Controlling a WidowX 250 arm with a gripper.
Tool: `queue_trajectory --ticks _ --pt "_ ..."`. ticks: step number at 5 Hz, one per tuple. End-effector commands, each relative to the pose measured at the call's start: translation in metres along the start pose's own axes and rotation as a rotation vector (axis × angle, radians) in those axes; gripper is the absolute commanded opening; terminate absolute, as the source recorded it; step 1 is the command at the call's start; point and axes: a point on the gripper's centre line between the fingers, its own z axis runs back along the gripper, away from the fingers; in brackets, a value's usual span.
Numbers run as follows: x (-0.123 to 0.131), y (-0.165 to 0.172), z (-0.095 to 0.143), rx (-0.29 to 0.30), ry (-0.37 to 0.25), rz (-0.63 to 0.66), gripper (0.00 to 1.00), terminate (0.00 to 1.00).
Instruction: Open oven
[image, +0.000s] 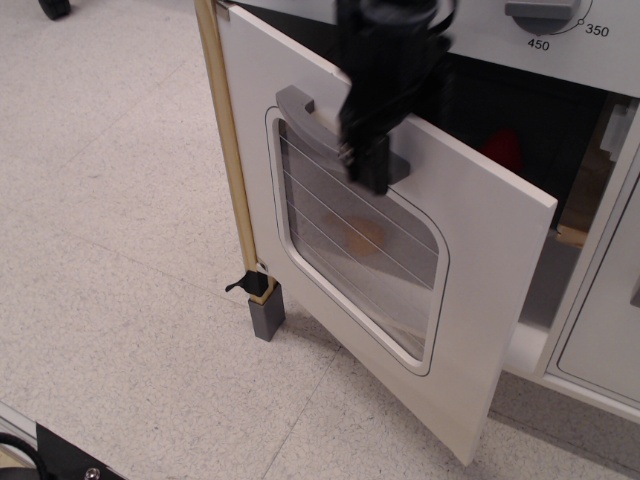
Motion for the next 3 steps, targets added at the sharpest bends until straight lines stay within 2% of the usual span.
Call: queue_trajectory --ticks 1,2,3 --pt "0.045 0.042 0.004 0.027 0.048 -0.109 1.0 0.0" --pt "0.075 0.068 0.006 0.003 0.02 -0.174 1.0 0.0" --pt "0.106 0.081 0.011 0.013 0.024 -0.197 1.0 0.0"
